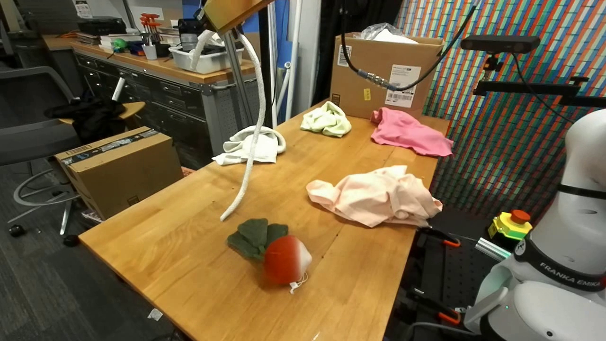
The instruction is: Spread out the clothes and the objects on the table
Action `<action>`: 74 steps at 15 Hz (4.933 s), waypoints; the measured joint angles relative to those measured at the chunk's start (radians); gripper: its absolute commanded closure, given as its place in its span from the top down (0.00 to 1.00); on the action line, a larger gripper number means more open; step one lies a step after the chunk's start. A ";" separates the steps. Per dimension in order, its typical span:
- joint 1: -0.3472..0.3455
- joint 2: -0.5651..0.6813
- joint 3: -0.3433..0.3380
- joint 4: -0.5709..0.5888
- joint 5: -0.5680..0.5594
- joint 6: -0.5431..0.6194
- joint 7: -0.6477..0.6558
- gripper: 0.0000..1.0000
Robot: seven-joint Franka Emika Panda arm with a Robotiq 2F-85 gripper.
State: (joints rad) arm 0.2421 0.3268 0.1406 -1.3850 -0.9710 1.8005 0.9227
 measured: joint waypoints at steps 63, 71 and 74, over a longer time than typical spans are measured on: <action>0.070 0.686 0.044 0.628 0.227 0.249 -0.837 0.09; 0.102 0.726 -0.021 0.711 0.211 0.215 -0.639 0.09; 0.107 0.727 0.006 0.711 0.225 0.147 -0.707 0.08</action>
State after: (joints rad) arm 0.3496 1.0533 0.1469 -0.6740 -0.7463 1.9475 0.2153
